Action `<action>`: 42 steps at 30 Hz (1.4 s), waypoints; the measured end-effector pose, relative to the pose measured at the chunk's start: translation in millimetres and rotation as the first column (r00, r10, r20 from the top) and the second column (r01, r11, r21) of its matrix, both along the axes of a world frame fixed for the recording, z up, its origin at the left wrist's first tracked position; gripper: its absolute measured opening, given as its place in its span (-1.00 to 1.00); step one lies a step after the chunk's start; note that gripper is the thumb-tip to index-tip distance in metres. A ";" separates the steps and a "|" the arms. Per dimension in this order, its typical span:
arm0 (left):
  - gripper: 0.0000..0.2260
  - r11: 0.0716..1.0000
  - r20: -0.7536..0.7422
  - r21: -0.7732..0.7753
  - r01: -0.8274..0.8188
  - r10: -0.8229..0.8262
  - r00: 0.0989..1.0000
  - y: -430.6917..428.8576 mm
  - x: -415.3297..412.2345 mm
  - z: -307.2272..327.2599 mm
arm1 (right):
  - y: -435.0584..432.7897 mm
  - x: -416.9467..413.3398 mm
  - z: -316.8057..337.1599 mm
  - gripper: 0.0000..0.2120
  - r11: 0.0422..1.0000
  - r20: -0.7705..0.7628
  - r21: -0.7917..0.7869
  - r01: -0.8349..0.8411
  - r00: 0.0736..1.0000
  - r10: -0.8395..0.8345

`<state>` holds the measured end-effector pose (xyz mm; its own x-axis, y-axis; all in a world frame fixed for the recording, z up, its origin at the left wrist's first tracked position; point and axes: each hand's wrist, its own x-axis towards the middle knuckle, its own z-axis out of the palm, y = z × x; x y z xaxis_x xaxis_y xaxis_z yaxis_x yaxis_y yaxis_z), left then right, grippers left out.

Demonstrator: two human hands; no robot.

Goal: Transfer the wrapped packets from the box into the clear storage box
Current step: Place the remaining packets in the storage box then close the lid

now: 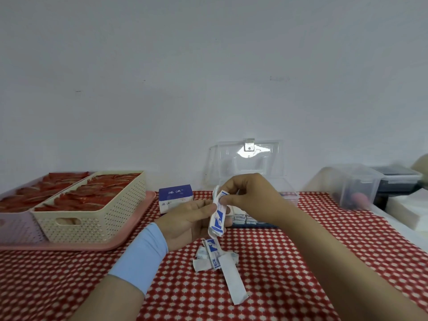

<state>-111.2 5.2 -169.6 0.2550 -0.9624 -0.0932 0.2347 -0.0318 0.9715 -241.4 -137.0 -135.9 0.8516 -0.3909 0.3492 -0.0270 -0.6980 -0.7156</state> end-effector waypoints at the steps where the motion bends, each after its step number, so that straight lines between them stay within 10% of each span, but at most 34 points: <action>1: -0.67 1.000 -0.020 -0.022 -0.007 0.006 1.000 -1.8 -1.8 -1.0 | 0.7 1.3 -1.6 -0.91 1.000 0.015 0.015 0.014 1.000 -0.014; 17: -0.71 0.979 -0.265 -0.161 -0.123 0.077 0.961 -6.5 -4.8 -2.4 | 21.7 -7.9 2.2 -0.59 0.962 -0.031 -0.236 -0.137 0.991 0.133; 25: -0.70 0.981 -0.257 -0.171 -0.090 0.044 0.966 -2.3 -7.7 -1.5 | 9.6 -4.5 0.9 -0.82 0.957 0.078 0.210 -0.203 0.979 0.190; 42: -0.69 0.999 -0.044 -0.044 -0.024 0.022 0.999 3.2 -17.2 11.5 | -5.6 -20.7 20.5 -0.92 0.977 -0.096 0.207 -0.047 0.993 0.068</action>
